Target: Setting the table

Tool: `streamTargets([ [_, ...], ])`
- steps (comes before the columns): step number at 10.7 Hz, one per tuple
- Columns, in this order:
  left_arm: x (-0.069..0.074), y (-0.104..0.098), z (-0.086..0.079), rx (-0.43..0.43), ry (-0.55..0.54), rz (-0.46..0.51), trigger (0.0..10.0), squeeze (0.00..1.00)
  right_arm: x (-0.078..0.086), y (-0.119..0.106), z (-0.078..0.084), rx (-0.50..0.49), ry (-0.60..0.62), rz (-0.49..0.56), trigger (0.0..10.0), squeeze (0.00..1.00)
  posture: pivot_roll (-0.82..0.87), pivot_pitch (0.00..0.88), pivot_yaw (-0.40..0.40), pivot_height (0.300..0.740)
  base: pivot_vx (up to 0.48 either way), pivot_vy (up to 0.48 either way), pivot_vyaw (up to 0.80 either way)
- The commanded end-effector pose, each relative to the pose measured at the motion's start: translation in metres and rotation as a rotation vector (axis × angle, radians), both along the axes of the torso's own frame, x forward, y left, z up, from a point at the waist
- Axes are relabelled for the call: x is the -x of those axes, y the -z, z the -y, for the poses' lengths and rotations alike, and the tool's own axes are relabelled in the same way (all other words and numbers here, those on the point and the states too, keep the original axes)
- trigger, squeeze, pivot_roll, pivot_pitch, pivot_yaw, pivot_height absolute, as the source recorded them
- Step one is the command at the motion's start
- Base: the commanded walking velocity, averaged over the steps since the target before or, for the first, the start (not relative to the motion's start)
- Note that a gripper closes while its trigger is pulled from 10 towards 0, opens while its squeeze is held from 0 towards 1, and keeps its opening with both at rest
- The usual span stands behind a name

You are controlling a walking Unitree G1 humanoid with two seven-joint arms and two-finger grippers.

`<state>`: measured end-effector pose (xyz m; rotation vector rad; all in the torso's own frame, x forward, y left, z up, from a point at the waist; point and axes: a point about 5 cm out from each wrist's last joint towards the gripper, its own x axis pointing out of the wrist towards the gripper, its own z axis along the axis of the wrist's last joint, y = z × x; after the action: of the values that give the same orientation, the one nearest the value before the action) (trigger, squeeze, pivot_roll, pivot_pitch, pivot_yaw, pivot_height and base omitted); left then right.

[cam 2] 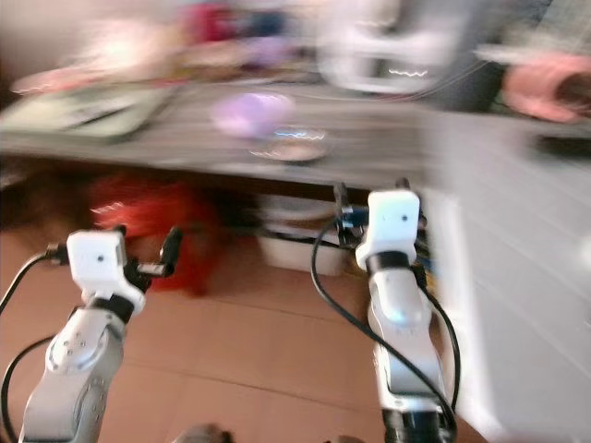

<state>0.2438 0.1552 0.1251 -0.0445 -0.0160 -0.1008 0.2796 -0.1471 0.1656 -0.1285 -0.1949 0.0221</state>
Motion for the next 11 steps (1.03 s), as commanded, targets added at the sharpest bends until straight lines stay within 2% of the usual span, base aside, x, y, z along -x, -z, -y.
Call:
streamTargets([
  [1,-0.001,-0.005,0.005,0.007,0.026,0.019,10.0,0.0,-0.003,0.003,0.001,0.004,0.005,-0.016,10.0,0.0,0.04,0.059,0.07,0.74,0.0,-0.469,-0.8],
  [3,0.002,-0.006,0.0,0.004,0.013,0.019,10.0,0.0,-0.004,0.006,0.0,-0.014,-0.008,-0.038,10.0,0.0,0.05,0.076,0.057,0.74,0.0,-0.469,-0.8],
  [5,0.002,-0.008,-0.003,-0.016,0.013,0.015,10.0,0.0,-0.003,0.004,-0.002,-0.008,-0.043,-0.039,10.0,0.0,0.05,0.1,0.05,0.74,0.0,-0.21,0.0],
  [7,0.001,-0.012,-0.004,-0.023,0.012,0.036,10.0,0.0,-0.003,0.006,0.002,-0.022,-0.031,-0.055,10.0,0.0,0.05,0.118,0.052,0.74,0.0,-0.48,-0.27],
  [9,0.006,-0.008,0.002,0.003,0.0,0.006,10.0,0.0,-0.004,0.004,-0.009,-0.036,-0.075,-0.057,10.0,0.0,0.06,0.144,0.044,0.74,0.0,-0.442,-0.33],
  [11,0.005,-0.008,-0.002,-0.013,-0.006,0.007,10.0,0.0,-0.013,-0.003,-0.015,-0.034,-0.106,-0.038,10.0,0.0,0.07,0.149,0.049,0.74,0.0,0.0,0.0],
])
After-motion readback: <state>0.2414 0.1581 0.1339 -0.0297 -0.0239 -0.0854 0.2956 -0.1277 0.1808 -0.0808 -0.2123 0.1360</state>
